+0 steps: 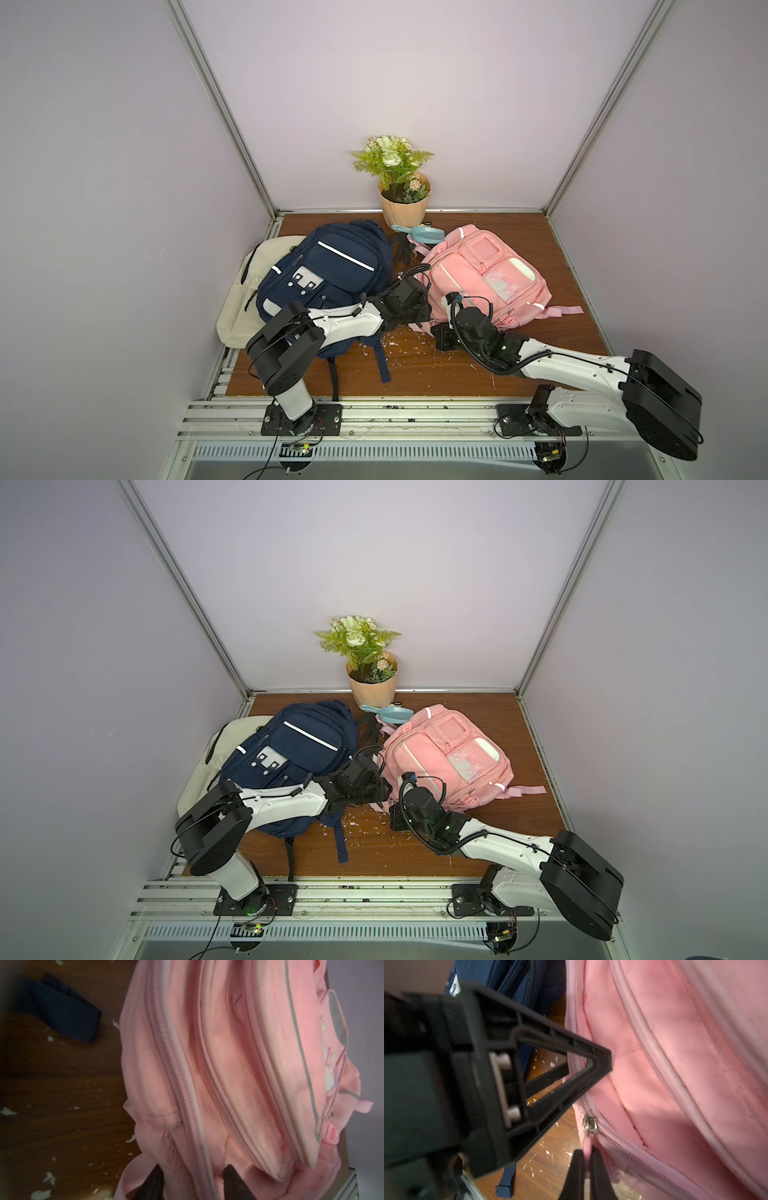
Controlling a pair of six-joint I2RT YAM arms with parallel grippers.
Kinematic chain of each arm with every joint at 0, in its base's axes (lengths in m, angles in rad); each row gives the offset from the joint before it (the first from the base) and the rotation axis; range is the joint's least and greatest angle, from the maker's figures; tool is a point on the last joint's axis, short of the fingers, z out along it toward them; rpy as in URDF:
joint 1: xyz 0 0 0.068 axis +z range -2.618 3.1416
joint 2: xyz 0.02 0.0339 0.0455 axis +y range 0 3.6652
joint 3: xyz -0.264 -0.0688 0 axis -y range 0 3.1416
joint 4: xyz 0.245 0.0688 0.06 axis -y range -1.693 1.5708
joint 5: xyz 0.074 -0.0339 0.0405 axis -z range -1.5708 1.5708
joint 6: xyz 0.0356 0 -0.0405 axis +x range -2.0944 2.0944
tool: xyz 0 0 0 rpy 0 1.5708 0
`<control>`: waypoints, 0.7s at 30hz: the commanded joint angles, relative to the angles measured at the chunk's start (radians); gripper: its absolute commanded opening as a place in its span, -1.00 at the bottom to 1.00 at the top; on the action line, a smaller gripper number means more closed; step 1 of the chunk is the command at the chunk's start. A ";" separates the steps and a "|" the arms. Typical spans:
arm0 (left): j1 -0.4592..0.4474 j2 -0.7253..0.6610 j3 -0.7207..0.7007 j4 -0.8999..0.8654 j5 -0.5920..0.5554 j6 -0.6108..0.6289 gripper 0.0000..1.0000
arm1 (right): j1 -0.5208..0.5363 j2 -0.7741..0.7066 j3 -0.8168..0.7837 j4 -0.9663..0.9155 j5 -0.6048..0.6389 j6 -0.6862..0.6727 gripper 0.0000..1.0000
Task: Zip up the backpack
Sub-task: Zip the zipper on the backpack.
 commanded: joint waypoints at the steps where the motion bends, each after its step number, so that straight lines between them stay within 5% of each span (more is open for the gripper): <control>1: -0.009 0.015 0.033 -0.029 -0.033 0.003 -0.36 | 0.010 -0.019 0.053 -0.025 0.038 0.000 -1.00; 8: 0.080 -0.014 0.067 -0.134 -0.100 0.091 -0.87 | 0.008 -0.161 -0.044 -0.232 0.134 0.047 -1.00; 14: 0.197 -0.030 0.080 -0.197 -0.114 0.209 -0.95 | -0.003 -0.305 -0.146 -0.353 0.196 0.103 -1.00; 21: 0.227 -0.044 0.103 -0.213 -0.136 0.235 -0.92 | -0.030 -0.408 -0.172 -0.377 0.200 0.063 -1.00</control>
